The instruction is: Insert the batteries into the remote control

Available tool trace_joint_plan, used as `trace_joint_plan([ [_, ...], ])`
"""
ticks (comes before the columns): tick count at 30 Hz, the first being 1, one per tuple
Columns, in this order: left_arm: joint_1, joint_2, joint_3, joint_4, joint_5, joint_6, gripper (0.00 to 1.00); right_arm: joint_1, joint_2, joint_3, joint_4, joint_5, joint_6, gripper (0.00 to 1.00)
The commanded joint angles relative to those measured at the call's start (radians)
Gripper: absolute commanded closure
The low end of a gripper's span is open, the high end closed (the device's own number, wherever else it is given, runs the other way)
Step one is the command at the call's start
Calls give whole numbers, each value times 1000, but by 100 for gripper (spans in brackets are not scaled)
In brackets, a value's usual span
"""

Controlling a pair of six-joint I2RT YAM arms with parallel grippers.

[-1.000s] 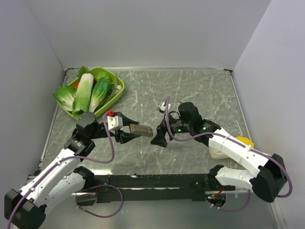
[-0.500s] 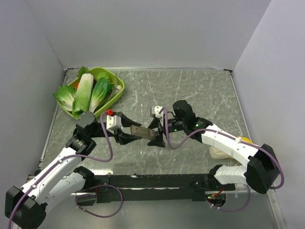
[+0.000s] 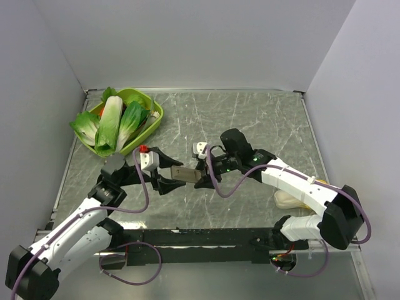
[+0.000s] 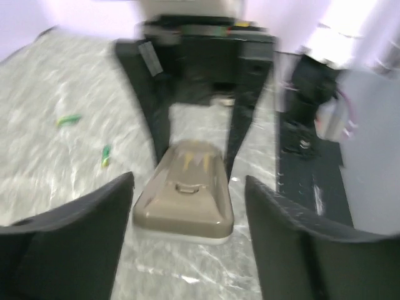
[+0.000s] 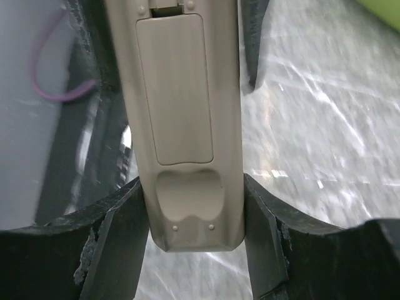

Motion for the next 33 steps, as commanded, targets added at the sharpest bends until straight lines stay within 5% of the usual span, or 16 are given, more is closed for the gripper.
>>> trace_joint_plan([
  [1, 5, -97, -40, 1, -280, -144, 16, 0, 58, 77, -161, 203, -116, 100],
  [3, 5, -155, -34, -67, -413, -216, 1, 8, 93, 94, -211, 300, -159, 100],
  [12, 23, -186, -11, -405, -904, -614, 3, 57, 334, 169, -279, 501, -212, 100],
  [20, 177, -77, -95, -488, -834, -826, 9, 100, 468, 206, -280, 582, -255, 89],
  [33, 177, -28, -102, -502, -886, -817, 5, 121, 569, 251, -335, 643, -285, 29],
])
